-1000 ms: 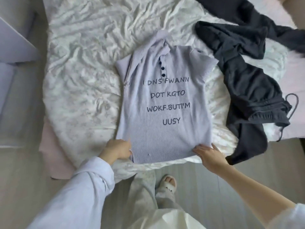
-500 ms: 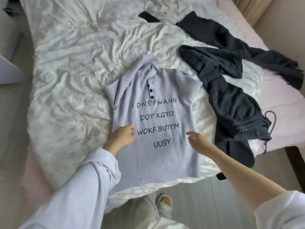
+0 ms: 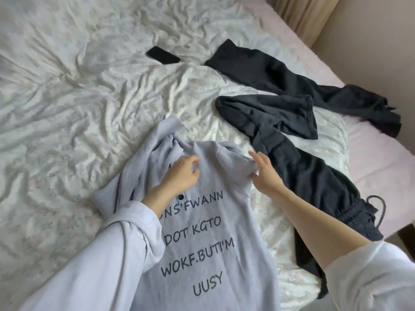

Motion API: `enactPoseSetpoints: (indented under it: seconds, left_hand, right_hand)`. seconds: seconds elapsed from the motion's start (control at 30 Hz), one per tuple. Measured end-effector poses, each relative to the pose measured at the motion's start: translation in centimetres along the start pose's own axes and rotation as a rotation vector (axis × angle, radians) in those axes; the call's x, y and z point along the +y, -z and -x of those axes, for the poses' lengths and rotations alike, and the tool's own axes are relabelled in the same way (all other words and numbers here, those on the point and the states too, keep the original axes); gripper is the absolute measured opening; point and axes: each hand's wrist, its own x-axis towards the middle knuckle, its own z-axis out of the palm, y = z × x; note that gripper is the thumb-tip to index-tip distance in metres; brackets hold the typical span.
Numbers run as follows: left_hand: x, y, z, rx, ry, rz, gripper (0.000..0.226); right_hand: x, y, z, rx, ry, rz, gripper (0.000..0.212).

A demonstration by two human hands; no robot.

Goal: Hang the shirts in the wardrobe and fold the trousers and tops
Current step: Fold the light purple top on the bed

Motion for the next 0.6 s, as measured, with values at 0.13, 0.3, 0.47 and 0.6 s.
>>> enactPoseSetpoints:
  seconds: [0.13, 0.3, 0.47, 0.6]
  left_hand:
    - [3.5, -2.2, -3.8, -0.129, -0.167, -0.062, 0.059]
    - [6.6, -3.6, -7.0, -0.278, -0.279, -0.316, 0.065]
    - [6.4, -2.8, -7.7, -0.232, -0.328, -0.341, 0.025]
    - [5.9, -0.8, -7.4, -0.17, -0.222, -0.227, 0.024]
  right_hand:
    - [1.3, 1.5, -2.4, -0.009, 0.175, 0.13, 0.007]
    - [1.5, 3.8, -2.2, 0.153, 0.413, 0.009, 0.013]
    - [1.0, 5.1, -1.6, 0.138, 0.643, 0.017, 0.017]
    - [0.1, 5.7, -2.0, -0.086, 0.774, 0.096, 0.027]
